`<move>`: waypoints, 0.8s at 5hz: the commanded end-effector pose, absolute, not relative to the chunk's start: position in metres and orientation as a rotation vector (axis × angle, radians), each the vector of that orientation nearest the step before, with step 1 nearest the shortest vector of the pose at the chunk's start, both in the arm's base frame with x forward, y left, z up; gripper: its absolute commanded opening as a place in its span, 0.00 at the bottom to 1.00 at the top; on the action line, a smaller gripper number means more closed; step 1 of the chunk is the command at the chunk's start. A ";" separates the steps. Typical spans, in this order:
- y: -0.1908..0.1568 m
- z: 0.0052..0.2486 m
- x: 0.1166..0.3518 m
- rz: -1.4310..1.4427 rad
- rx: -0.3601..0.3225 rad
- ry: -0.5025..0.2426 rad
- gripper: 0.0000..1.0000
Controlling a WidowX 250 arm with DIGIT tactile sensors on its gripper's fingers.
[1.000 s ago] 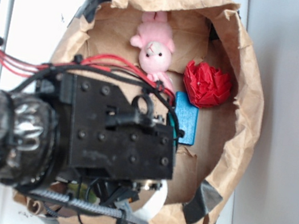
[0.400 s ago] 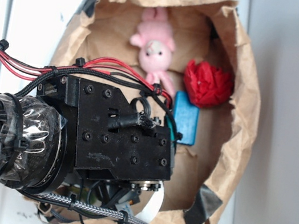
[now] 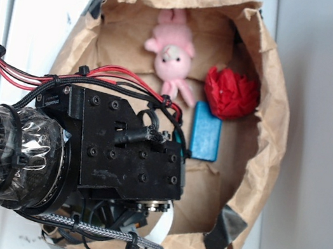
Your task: Grab the green animal.
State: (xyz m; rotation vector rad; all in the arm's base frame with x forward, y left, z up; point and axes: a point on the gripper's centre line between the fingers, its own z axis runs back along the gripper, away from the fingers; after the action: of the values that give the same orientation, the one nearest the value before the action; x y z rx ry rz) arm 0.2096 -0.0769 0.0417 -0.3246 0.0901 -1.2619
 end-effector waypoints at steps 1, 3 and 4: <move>-0.077 0.058 0.207 -1.272 -0.301 0.018 0.00; -0.058 0.087 0.242 -1.200 -0.342 -0.053 0.00; -0.035 0.125 0.264 -1.018 -0.337 -0.147 0.00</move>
State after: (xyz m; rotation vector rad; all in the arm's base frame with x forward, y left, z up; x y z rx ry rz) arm 0.2634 -0.0420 0.1027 -0.3878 -0.0726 -1.0067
